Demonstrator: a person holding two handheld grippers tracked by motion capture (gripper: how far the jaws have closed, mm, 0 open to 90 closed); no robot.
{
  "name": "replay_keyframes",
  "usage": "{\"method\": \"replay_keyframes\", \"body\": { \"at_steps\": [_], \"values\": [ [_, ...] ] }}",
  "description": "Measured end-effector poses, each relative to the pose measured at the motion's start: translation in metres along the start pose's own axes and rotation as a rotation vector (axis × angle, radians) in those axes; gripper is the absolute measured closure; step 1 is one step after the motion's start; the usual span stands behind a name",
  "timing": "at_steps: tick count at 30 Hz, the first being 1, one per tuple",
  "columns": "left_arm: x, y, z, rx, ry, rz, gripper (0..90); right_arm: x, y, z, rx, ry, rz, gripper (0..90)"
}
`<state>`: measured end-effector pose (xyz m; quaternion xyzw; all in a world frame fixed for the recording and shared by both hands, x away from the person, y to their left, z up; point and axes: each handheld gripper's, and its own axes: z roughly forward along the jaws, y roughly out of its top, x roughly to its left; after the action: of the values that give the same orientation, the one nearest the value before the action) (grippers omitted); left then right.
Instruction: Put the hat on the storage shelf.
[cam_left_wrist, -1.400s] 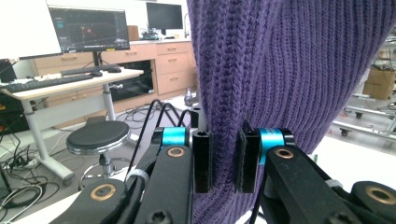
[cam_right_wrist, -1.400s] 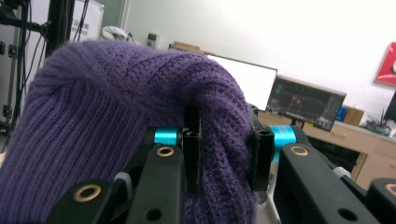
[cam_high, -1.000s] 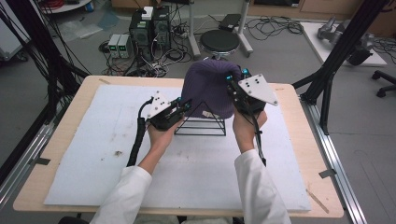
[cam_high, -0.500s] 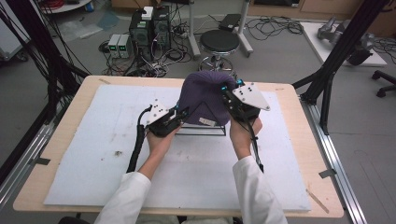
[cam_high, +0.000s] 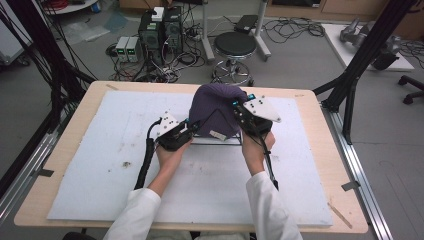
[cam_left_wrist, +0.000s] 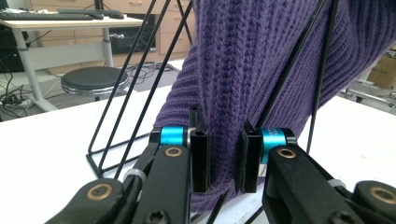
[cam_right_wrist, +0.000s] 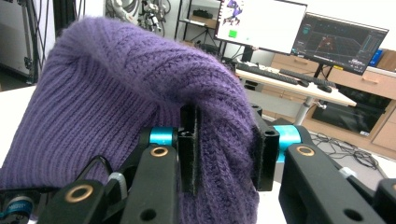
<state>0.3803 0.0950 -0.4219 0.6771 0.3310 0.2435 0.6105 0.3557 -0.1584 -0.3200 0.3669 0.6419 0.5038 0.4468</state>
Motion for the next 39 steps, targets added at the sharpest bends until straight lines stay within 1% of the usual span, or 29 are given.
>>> {"method": "replay_keyframes", "body": {
  "at_steps": [3,4,6,7,8,9,11,14,16,17,19,22,24,25,27,28,31,32,34,37,39],
  "values": [
    [0.0,0.0,0.0,0.01,0.01,0.014,78.8,0.0,0.0,0.001,-0.005,0.002,-0.003,66.2],
    [0.001,0.0,-0.001,0.014,0.015,0.018,78.7,-0.001,0.0,0.0,-0.008,0.005,0.005,64.6],
    [0.003,0.0,-0.002,0.014,0.03,0.023,78.8,-0.002,0.001,-0.001,-0.034,0.026,0.018,64.0],
    [0.004,0.0,-0.002,0.02,0.04,0.028,78.8,-0.001,0.002,-0.002,-0.05,0.032,0.012,63.8],
    [0.005,0.0,-0.002,0.026,0.042,0.027,78.8,-0.001,0.003,-0.003,-0.062,0.036,0.004,63.3],
    [0.006,-0.001,-0.002,0.034,0.042,0.019,78.8,0.0,0.003,-0.003,-0.066,0.04,-0.009,62.0],
    [0.007,-0.003,-0.001,0.06,0.04,0.011,78.8,0.001,0.003,-0.002,-0.055,0.051,-0.013,57.4],
    [0.009,-0.005,0.0,0.082,0.043,-0.009,78.8,0.0,0.001,0.0,-0.042,0.072,0.001,52.1],
    [0.011,-0.006,0.0,0.094,0.048,-0.019,78.6,-0.002,0.0,0.002,-0.02,0.089,0.02,48.2],
    [0.011,-0.007,0.001,0.1,0.051,-0.029,78.5,-0.003,-0.002,0.003,-0.007,0.103,0.024,47.4],
    [0.013,-0.008,0.001,0.112,0.046,-0.053,77.7,-0.004,-0.004,0.005,0.023,0.114,0.038,45.0],
    [0.015,-0.01,0.001,0.133,0.04,-0.083,72.9,-0.007,-0.006,0.006,0.041,0.124,0.06,41.2],
    [0.017,-0.011,0.0,0.141,0.038,-0.101,68.6,-0.009,-0.006,0.006,0.04,0.122,0.077,35.0],
    [0.018,-0.012,-0.001,0.137,0.032,-0.113,66.3,-0.01,-0.006,0.005,0.043,0.119,0.092,32.8],
    [0.019,-0.012,-0.004,0.121,0.033,-0.117,62.7,-0.013,-0.006,0.004,0.044,0.128,0.104,28.5],
    [0.018,-0.012,-0.005,0.117,0.031,-0.112,59.9,-0.014,-0.006,0.003,0.05,0.135,0.109,26.2],
    [0.015,-0.009,-0.007,0.102,0.041,-0.082,55.0,-0.018,-0.006,-0.001,0.073,0.155,0.134,20.8],
    [0.014,-0.008,-0.009,0.095,0.042,-0.074,54.0,-0.018,-0.006,-0.003,0.08,0.159,0.135,19.6],
    [0.012,-0.005,-0.011,0.079,0.042,-0.065,52.9,-0.018,-0.007,-0.006,0.093,0.172,0.116,17.8],
    [0.011,-0.004,-0.014,0.066,0.043,-0.059,52.1,-0.016,-0.008,-0.01,0.128,0.194,0.091,17.2],
    [0.011,-0.003,-0.017,0.054,0.053,-0.057,51.8,-0.014,-0.009,-0.013,0.156,0.206,0.057,17.2]
  ]
}}
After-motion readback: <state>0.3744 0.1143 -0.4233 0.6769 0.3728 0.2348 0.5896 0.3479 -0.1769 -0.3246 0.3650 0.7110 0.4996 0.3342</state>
